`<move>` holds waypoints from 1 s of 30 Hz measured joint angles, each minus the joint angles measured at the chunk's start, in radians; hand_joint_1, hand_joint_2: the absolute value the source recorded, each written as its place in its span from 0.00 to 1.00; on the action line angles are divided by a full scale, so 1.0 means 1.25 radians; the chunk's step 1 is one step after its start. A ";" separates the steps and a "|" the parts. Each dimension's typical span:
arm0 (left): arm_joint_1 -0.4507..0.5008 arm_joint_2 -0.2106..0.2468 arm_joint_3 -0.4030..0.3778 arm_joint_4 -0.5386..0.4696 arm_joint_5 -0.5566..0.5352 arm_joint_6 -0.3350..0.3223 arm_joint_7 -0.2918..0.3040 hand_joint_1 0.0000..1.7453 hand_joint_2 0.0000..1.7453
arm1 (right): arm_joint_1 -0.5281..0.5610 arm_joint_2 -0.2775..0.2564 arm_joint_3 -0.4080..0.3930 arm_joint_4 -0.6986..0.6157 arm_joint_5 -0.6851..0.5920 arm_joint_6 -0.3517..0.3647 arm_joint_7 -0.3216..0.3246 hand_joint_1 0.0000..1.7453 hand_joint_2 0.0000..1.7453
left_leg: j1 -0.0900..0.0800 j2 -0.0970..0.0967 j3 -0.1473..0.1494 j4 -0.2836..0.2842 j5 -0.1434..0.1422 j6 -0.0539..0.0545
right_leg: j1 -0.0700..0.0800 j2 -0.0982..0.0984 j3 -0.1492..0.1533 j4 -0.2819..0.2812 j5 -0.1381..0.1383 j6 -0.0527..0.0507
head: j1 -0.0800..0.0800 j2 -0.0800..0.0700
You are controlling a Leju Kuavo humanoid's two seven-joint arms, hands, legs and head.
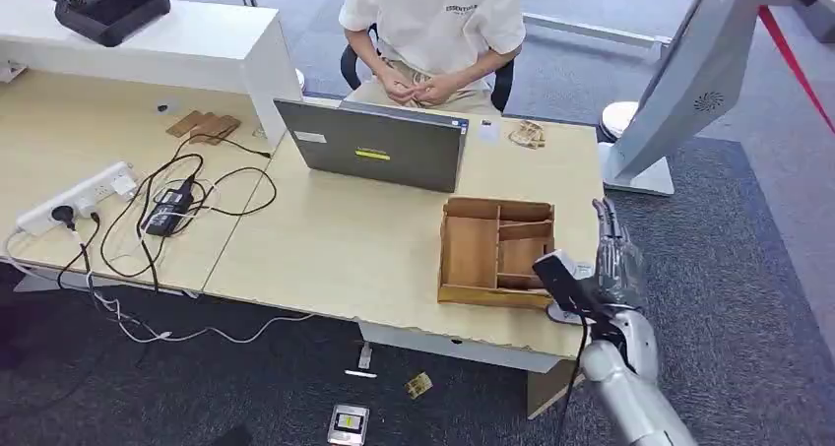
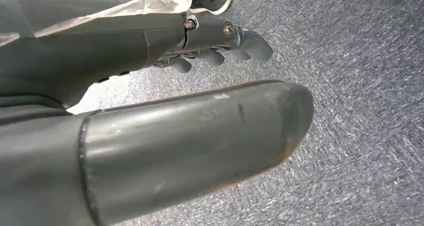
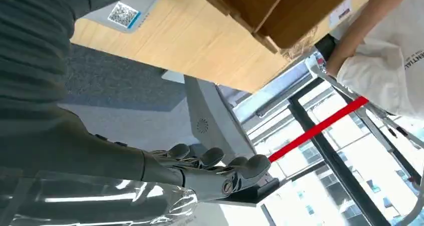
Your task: Pass the card to the sensor for recognition and then transmit it.
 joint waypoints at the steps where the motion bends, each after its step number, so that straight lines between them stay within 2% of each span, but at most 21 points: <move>1: 0.000 0.000 0.000 0.000 -0.001 0.000 0.000 0.00 0.00 | 0.001 -0.001 -0.005 -0.005 -0.007 -0.002 -0.005 0.00 1.00 | 0.000 0.000 0.000 0.000 0.000 0.000 | 0.000 0.000 0.000 0.000 0.000 0.000 | 0.000 0.000; 6: -0.001 -0.002 0.000 0.000 -0.005 0.002 0.000 0.00 0.00 | 0.008 -0.002 -0.030 -0.032 -0.062 -0.029 -0.045 0.00 1.00 | 0.000 0.000 0.000 0.000 0.000 0.000 | 0.000 0.000 0.000 0.000 0.000 0.000 | 0.000 0.000; 9: -0.002 -0.003 0.000 0.000 -0.008 0.002 -0.005 0.00 0.00 | 0.018 -0.002 -0.044 -0.069 -0.118 -0.023 -0.081 0.00 1.00 | 0.000 0.000 0.000 0.000 0.000 0.000 | 0.000 0.000 0.000 0.000 0.000 0.000 | 0.000 0.000; 11: -0.006 -0.003 0.000 0.000 -0.017 -0.005 -0.010 0.00 0.00 | 0.036 -0.005 -0.046 -0.111 -0.158 0.046 -0.093 0.00 1.00 | 0.000 0.000 0.000 0.000 0.000 0.000 | 0.000 0.000 0.000 0.000 0.000 0.000 | 0.000 0.000; 12: -0.008 -0.003 0.000 0.000 -0.021 -0.009 -0.012 0.00 0.00 | 0.051 -0.009 -0.046 -0.144 -0.165 0.092 -0.092 0.00 1.00 | 0.000 0.000 0.000 0.000 0.000 0.000 | 0.000 0.000 0.000 0.000 0.000 0.000 | 0.000 0.000; 14: -0.012 -0.003 0.000 0.000 -0.025 -0.014 -0.015 0.00 0.00 | 0.077 -0.013 -0.043 -0.194 -0.165 0.149 -0.089 0.00 1.00 | 0.000 0.000 0.000 0.000 0.000 0.000 | 0.000 0.000 0.000 0.000 0.000 0.000 | 0.000 0.000; 22: -0.017 -0.002 0.000 0.000 -0.023 -0.017 -0.024 0.00 0.00 | 0.142 -0.031 -0.012 -0.319 -0.136 0.234 -0.097 0.00 1.00 | 0.000 0.000 0.000 0.000 0.000 0.000 | 0.000 0.000 0.000 0.000 0.000 0.000 | 0.000 0.000; 30: -0.014 0.004 0.000 0.000 -0.015 -0.011 -0.027 0.00 0.00 | 0.152 -0.059 0.059 -0.336 -0.023 0.284 -0.107 0.00 1.00 | 0.000 0.000 0.000 0.000 0.000 0.000 | 0.000 0.000 0.000 0.000 0.000 0.000 | 0.000 0.000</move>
